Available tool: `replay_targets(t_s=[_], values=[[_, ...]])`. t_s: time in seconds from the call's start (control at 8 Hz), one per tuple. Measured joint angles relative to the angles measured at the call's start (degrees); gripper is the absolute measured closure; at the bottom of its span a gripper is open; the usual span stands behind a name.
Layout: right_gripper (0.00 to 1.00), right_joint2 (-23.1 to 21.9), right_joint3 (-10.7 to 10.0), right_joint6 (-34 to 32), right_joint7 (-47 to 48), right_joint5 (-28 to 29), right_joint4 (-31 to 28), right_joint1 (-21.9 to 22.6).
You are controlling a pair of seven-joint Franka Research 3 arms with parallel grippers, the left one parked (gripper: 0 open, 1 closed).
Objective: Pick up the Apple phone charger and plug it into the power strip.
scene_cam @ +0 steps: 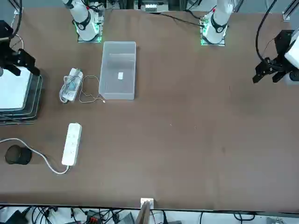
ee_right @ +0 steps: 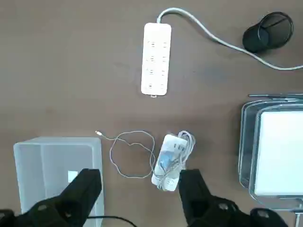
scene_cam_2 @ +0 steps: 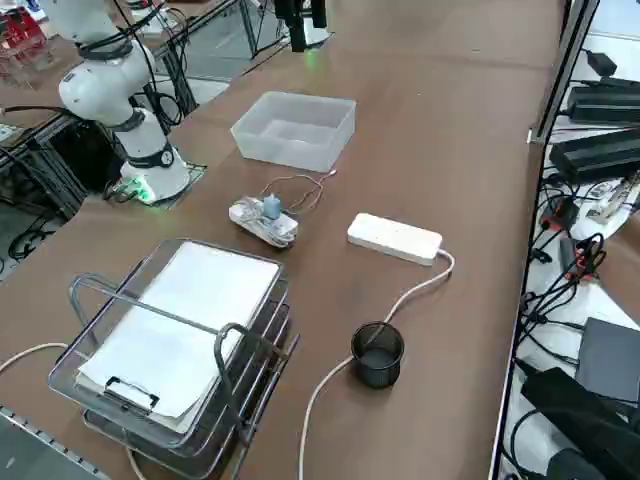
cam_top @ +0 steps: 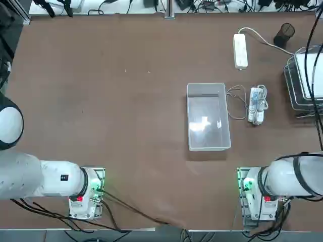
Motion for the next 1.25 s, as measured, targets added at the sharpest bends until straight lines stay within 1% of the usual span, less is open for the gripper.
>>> replay_targets(t_s=[0.5, 0.62, 0.88, 1.0, 1.25], values=[[0.0, 0.2, -0.1, -0.6, 0.9, -1.2, -0.7, 0.0], [0.0, 0.5, 0.0, 0.6, 1.9, -1.6, -3.3, 0.0], [0.0, 0.7, 0.4, 7.3, 3.8, -2.3, -11.8, 0.2], [0.0, 0.4, 0.6, 11.5, 5.1, -3.7, -16.5, 0.5], [0.0, -1.6, 0.8, 20.7, 10.8, -8.5, -27.6, 3.0]])
